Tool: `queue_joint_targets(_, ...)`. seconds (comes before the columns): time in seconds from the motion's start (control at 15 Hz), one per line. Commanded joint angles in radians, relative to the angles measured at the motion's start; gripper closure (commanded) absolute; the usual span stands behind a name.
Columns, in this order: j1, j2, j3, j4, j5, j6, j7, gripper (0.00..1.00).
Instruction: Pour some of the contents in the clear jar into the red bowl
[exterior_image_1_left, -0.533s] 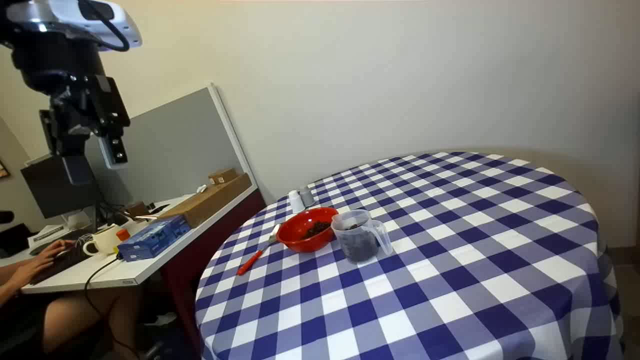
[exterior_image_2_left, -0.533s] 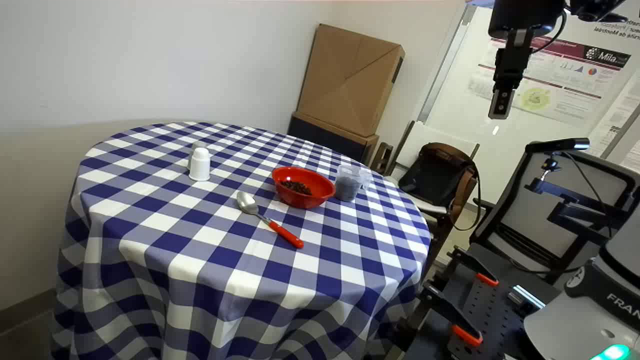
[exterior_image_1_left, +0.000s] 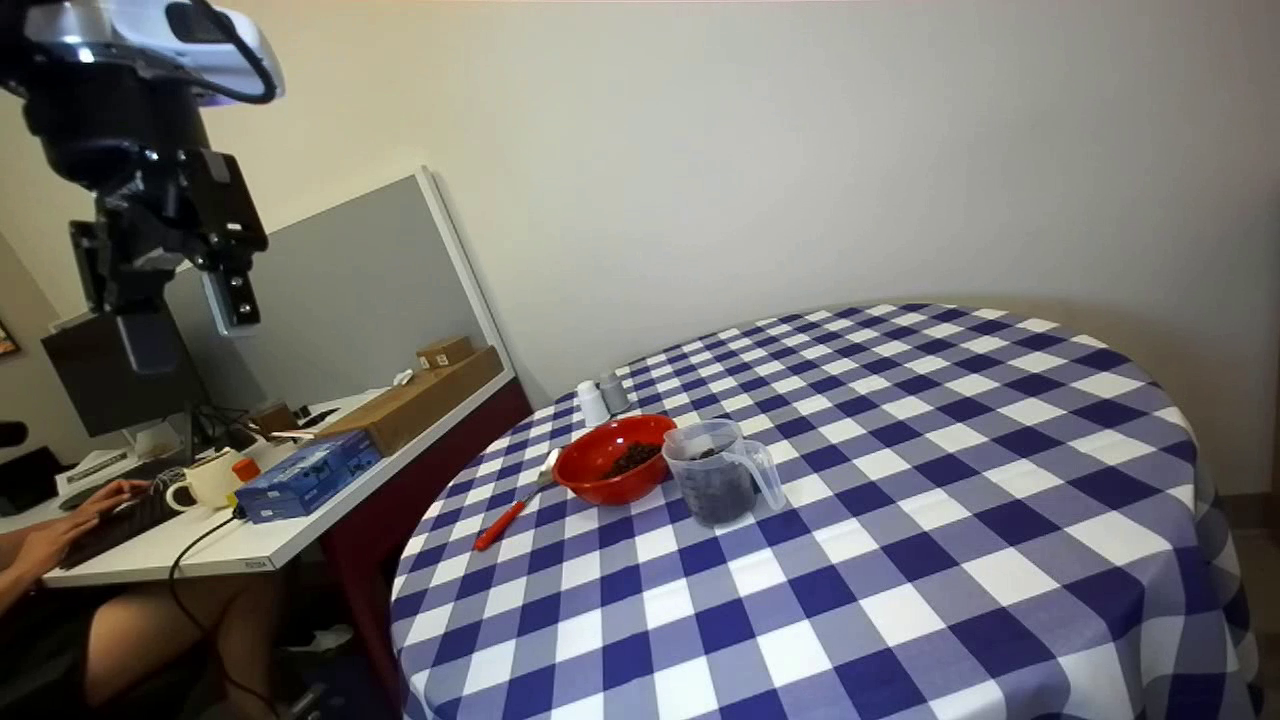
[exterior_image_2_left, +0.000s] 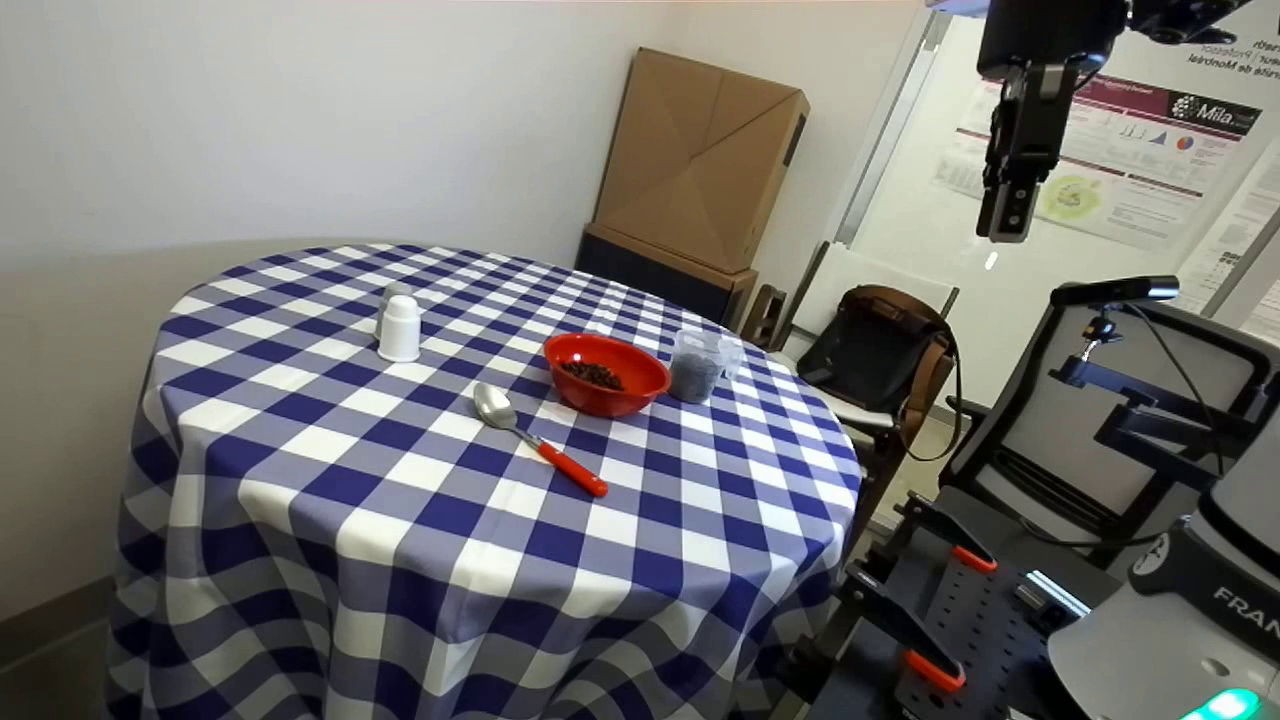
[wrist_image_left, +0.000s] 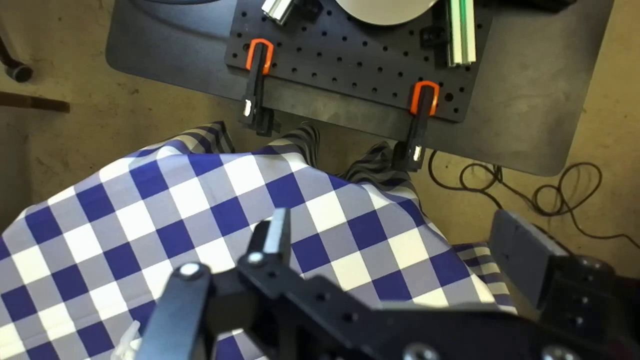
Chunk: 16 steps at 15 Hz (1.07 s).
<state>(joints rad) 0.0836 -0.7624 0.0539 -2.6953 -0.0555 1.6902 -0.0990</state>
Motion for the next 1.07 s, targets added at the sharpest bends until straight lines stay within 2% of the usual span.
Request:
queue_joint_targets(0.0, 0.007, 0.112, -0.033, 0.077, -0.099, -0.079, -0.135, 0.0)
queue_joint_targets(0.53, -0.039, 0.531, -0.183, 0.383, -0.418, -0.031, -0.564, 0.0)
queue_joint_targets(0.73, -0.068, 0.706, -0.194, 0.505, -0.49, 0.037, -0.715, 0.0)
queue_joint_targets(1.0, -0.113, 0.926, -0.172, 0.637, -0.573, 0.156, -0.872, 0.0)
